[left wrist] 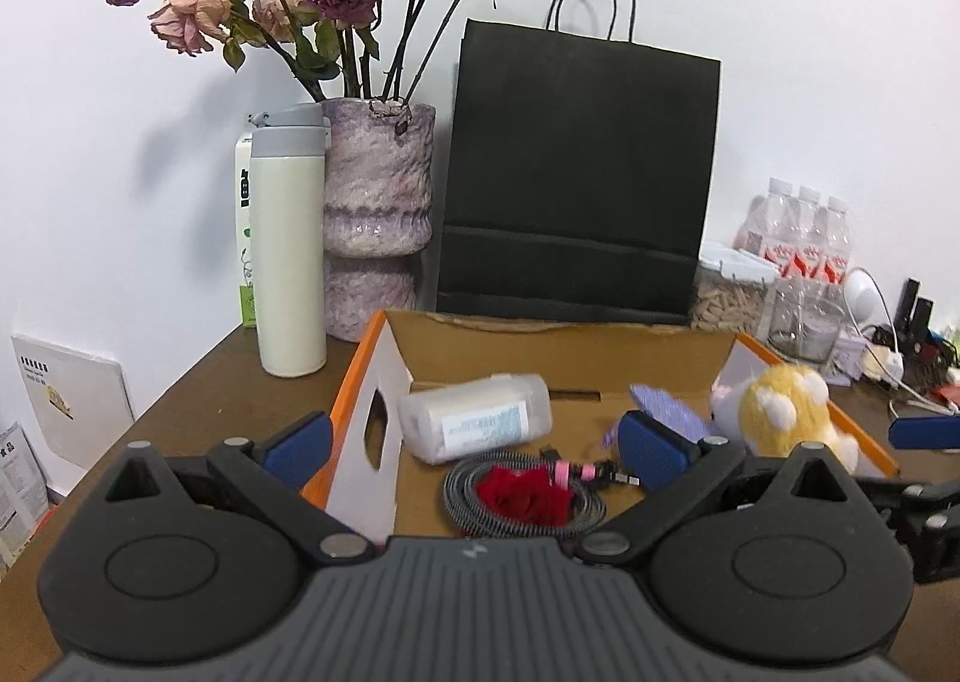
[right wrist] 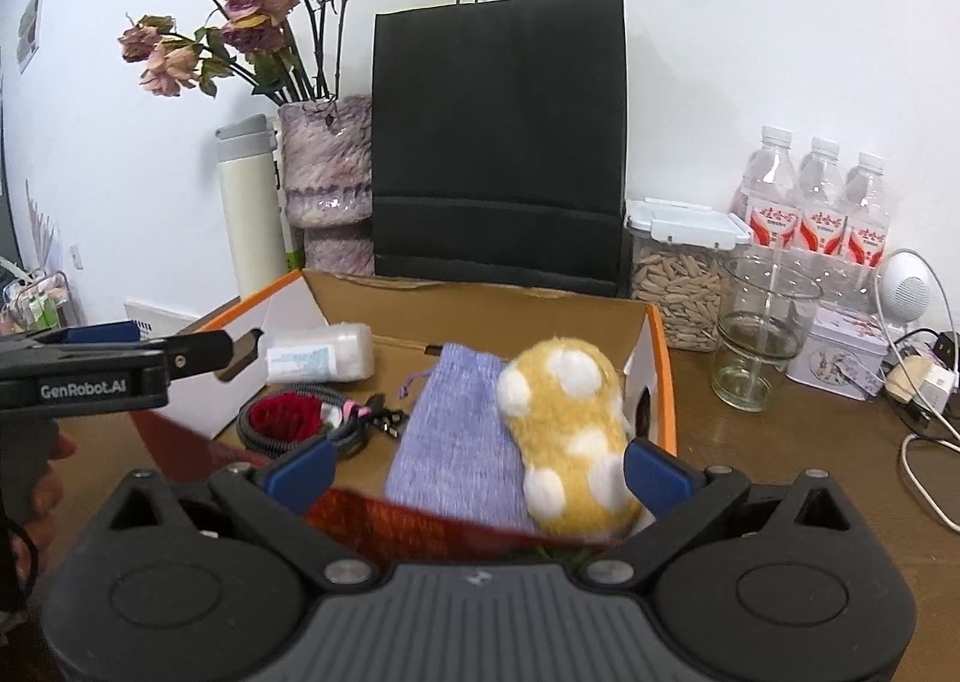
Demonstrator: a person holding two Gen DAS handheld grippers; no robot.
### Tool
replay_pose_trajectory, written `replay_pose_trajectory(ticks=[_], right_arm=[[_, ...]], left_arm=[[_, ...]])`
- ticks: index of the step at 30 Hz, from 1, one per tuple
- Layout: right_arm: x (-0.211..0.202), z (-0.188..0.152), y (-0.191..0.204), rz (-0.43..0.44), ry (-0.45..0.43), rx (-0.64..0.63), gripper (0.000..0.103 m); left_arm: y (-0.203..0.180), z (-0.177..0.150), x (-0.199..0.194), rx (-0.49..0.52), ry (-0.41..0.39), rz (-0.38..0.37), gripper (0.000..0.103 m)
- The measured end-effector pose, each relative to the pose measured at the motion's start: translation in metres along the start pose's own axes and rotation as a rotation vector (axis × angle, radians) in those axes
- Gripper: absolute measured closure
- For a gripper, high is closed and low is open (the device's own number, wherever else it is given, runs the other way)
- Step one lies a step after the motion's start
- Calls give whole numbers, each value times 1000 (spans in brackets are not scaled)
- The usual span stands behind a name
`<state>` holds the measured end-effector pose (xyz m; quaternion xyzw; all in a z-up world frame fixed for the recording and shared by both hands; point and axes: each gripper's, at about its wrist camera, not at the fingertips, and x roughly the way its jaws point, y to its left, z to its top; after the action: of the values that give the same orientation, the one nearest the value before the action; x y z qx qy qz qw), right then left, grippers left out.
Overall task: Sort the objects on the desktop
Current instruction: 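Open both grippers to drop the container and plush toy into the box, then move the right gripper to the small orange piece while the left gripper approaches the white ridged cap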
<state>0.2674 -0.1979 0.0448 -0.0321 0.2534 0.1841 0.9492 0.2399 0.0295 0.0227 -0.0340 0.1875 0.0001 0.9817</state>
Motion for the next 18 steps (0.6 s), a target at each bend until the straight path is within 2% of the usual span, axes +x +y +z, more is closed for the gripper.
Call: replay_pose_trajectory(ticks=[8, 18], right_arm=[[-24, -29, -5, -24, 19, 0, 0], [-33, -70, -10, -53, 112, 21, 0]], left_arm=[[10, -21, -23, 27, 19, 12, 0], [21, -44, -40, 37, 86, 23, 0]])
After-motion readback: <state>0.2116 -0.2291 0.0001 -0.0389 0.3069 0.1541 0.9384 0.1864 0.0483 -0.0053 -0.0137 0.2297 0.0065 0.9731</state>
